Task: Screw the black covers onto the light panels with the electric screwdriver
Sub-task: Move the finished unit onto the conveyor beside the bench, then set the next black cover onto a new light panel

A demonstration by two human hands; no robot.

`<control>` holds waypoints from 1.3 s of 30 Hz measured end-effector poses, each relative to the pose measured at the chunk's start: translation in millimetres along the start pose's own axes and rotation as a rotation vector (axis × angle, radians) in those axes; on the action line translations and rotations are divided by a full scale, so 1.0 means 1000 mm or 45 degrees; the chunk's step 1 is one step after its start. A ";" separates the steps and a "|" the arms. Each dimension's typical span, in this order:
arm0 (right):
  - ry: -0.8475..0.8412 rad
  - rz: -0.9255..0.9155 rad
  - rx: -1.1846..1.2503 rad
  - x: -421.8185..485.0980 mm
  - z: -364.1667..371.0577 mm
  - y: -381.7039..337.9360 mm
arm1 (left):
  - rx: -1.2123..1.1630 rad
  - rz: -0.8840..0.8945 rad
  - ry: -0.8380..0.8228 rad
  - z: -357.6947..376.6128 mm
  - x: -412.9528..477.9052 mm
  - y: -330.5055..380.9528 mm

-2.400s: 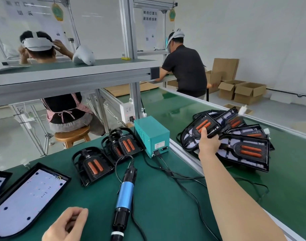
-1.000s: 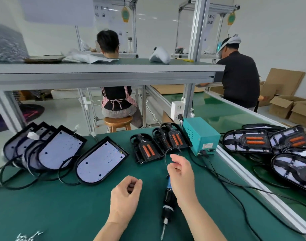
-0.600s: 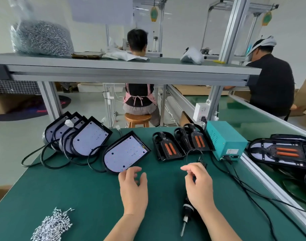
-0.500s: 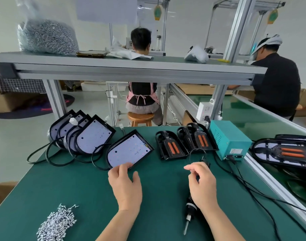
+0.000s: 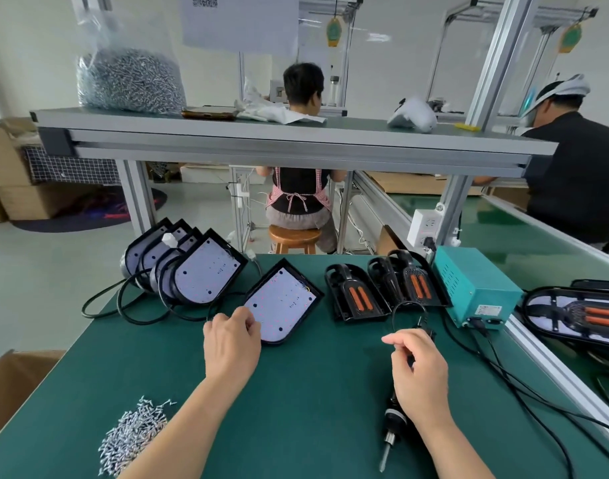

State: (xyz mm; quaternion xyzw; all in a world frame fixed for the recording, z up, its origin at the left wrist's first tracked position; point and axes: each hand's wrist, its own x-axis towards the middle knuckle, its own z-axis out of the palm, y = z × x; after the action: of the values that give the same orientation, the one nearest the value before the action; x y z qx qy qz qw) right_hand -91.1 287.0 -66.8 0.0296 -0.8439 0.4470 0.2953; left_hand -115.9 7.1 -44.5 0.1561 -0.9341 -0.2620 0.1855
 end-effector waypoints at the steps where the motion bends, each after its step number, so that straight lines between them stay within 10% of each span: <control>1: 0.000 0.004 0.002 0.000 0.000 0.000 | -0.003 0.051 0.012 -0.001 -0.007 0.002; 16: -0.213 0.079 -0.245 0.013 0.000 -0.012 | -0.124 0.493 -0.217 -0.009 -0.130 0.009; 24: -0.740 0.751 0.058 0.069 0.046 -0.054 | -0.067 0.841 -0.076 -0.014 -0.129 0.011; 39: 0.161 0.669 0.460 0.053 0.048 -0.043 | -0.189 0.854 -0.044 -0.008 -0.131 0.004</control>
State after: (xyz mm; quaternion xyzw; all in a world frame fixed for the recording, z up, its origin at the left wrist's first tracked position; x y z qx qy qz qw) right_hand -143.4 235.9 -27.9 -0.1651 -0.7096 0.6515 0.2116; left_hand 2.4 58.4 -70.6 -0.1780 -0.9148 -0.2565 0.2562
